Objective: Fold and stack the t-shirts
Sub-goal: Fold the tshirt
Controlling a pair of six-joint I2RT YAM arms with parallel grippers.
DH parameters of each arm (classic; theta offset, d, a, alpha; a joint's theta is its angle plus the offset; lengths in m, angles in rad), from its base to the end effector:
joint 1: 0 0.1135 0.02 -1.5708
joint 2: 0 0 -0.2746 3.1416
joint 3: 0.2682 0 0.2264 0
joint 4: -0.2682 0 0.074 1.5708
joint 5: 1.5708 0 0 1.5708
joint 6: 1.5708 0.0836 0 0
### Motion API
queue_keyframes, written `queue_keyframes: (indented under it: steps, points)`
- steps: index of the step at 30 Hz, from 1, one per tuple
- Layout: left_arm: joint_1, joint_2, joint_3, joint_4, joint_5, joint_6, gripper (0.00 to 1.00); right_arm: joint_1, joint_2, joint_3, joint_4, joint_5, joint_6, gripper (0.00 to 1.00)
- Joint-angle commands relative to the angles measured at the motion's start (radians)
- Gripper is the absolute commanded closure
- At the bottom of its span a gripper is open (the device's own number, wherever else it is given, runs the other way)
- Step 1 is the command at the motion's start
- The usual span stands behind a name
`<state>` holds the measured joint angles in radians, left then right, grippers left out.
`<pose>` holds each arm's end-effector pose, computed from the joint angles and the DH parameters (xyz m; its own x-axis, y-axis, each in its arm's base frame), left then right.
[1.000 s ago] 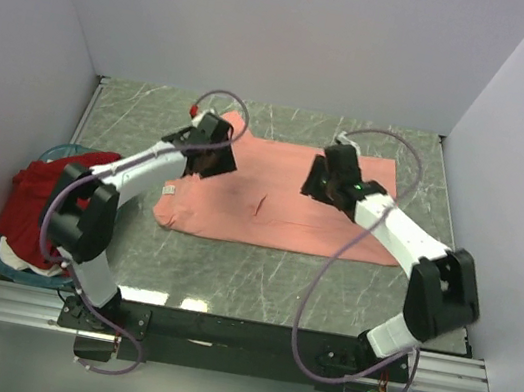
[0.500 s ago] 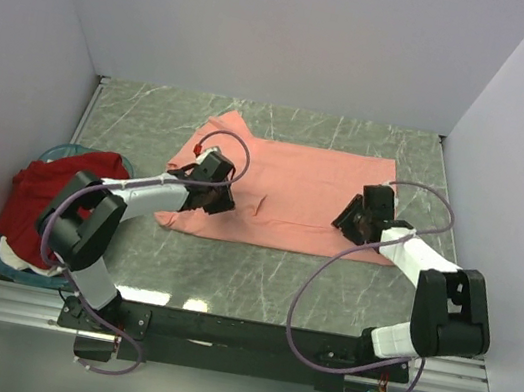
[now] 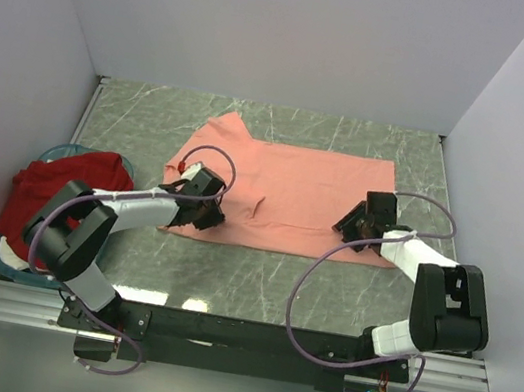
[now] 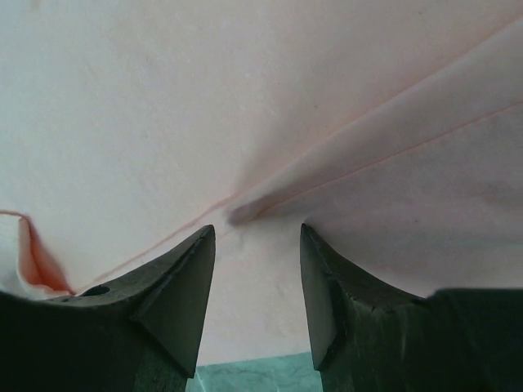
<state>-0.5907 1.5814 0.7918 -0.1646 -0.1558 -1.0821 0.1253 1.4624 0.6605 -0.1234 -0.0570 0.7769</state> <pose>0.2645 -0.1618 0.1476 -0.7381 -0.5552 -0.3833 -0.3750 0.8099 -0.4511 0.2771 0.0397 0.1455 -0.6765 0.6203 -0.3971 0.4424 0.7733 0.4542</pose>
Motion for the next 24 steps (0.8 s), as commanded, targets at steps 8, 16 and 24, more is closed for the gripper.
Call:
queue_keyframes:
  steps: [8, 16, 24]
  points:
    - [-0.004, -0.165, -0.173, -0.075, -0.013, -0.082, 0.67, -0.004, -0.158, -0.147, -0.147, -0.015, 0.061, 0.47]
    - [-0.015, -0.339, -0.314, -0.104, -0.005, -0.130, 0.67, -0.004, -0.325, -0.262, -0.189, -0.043, 0.059, 0.47]
    - [-0.021, -0.503, -0.306, -0.205, -0.013, -0.122, 0.67, -0.004, -0.497, -0.259, -0.283, -0.060, 0.029, 0.48]
